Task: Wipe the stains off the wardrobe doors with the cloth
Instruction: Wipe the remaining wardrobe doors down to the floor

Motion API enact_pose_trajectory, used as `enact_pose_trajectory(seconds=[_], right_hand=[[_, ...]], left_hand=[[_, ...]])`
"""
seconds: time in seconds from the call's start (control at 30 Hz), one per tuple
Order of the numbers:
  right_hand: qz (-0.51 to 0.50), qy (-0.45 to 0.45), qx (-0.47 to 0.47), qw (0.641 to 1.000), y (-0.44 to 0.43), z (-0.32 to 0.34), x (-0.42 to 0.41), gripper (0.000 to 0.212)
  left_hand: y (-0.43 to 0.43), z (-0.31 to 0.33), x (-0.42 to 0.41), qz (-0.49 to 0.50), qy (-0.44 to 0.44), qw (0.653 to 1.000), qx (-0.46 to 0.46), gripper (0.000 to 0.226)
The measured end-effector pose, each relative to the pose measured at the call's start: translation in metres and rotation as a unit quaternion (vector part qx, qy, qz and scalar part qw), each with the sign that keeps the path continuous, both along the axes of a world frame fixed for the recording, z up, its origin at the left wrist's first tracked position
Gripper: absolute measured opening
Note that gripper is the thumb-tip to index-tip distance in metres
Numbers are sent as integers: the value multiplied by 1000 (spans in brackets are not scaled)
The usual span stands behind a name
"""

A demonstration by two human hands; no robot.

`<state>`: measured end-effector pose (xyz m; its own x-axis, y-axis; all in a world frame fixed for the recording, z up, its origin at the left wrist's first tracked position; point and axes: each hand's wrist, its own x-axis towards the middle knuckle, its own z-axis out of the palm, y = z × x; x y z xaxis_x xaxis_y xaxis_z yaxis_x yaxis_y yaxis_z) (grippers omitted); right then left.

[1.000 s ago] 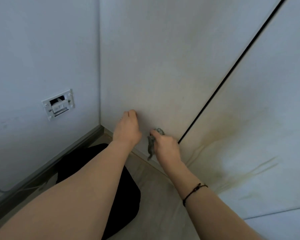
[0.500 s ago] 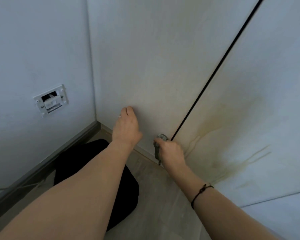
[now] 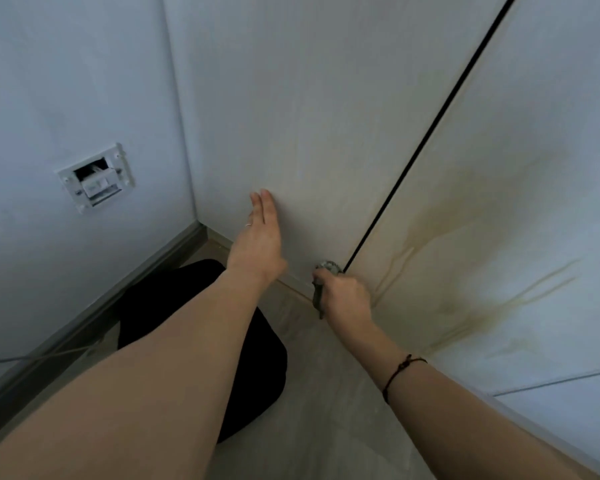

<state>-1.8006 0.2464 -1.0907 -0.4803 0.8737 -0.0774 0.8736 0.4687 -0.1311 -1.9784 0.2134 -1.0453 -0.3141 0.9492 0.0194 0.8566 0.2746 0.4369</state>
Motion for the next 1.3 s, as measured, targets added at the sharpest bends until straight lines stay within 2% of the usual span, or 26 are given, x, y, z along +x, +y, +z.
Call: enact_pose_trajectory(seconds=[0.03, 0.07, 0.13, 0.17, 0.2, 0.27, 0.33, 0.4, 0.67, 0.77, 0.83, 0.93, 1.0, 1.17, 1.23, 1.27, 1.3], right_hand=[[1, 28, 11, 1000, 3, 5, -9, 31], [13, 85, 65, 994, 6, 15, -20, 30], [31, 226, 211, 950, 16, 43, -40, 31], [32, 287, 253, 923, 21, 52, -44, 32], [33, 306, 260, 915, 25, 51, -43, 32], [32, 241, 223, 944, 18, 27, -32, 31], [6, 96, 80, 992, 7, -15, -14, 33], [-9, 3, -23, 1000, 3, -48, -1, 38], [-49, 34, -57, 997, -1, -81, -8, 39], [-39, 107, -1, 993, 3, -49, -14, 36], [-12, 212, 103, 972, 7, -3, -20, 34], [15, 373, 239, 897, 17, 84, -15, 34], [15, 440, 297, 847, 21, 140, -7, 30], [5, 520, 336, 786, 17, 201, 9, 28], [2, 539, 384, 749, 22, 218, 22, 26], [0, 537, 407, 739, 25, 222, 30, 26], [1, 528, 412, 743, 26, 218, 36, 26]], left_hand=[[1, -1, 0, 1, 2, 1000, -1, 117], [3, -1, 1, 1, 1, 1000, 0, 118], [5, -5, 3, 6, 2, 1000, 17, 121], [6, -6, 3, 13, 10, 999, 28, 123], [7, -9, 3, 20, 13, 999, 28, 124], [5, -12, 5, 25, 17, 999, 28, 122], [5, -12, 6, 24, 29, 999, 30, 120], [7, -11, 7, 23, 30, 999, 28, 119], [10, -11, 9, 28, 10, 999, 14, 119], [12, -9, 9, 25, -1, 1000, 10, 120], [13, -9, 8, 17, -11, 1000, 13, 121], [15, -14, 10, 29, -26, 999, 21, 119], [18, -15, 13, 36, -34, 999, 21, 118], [20, -6, 17, 45, -55, 997, -7, 118], [19, -2, 15, 40, -51, 998, -14, 116], [18, -1, 13, 41, -43, 998, -18, 115], [17, 1, 12, 42, -33, 998, -22, 113]])
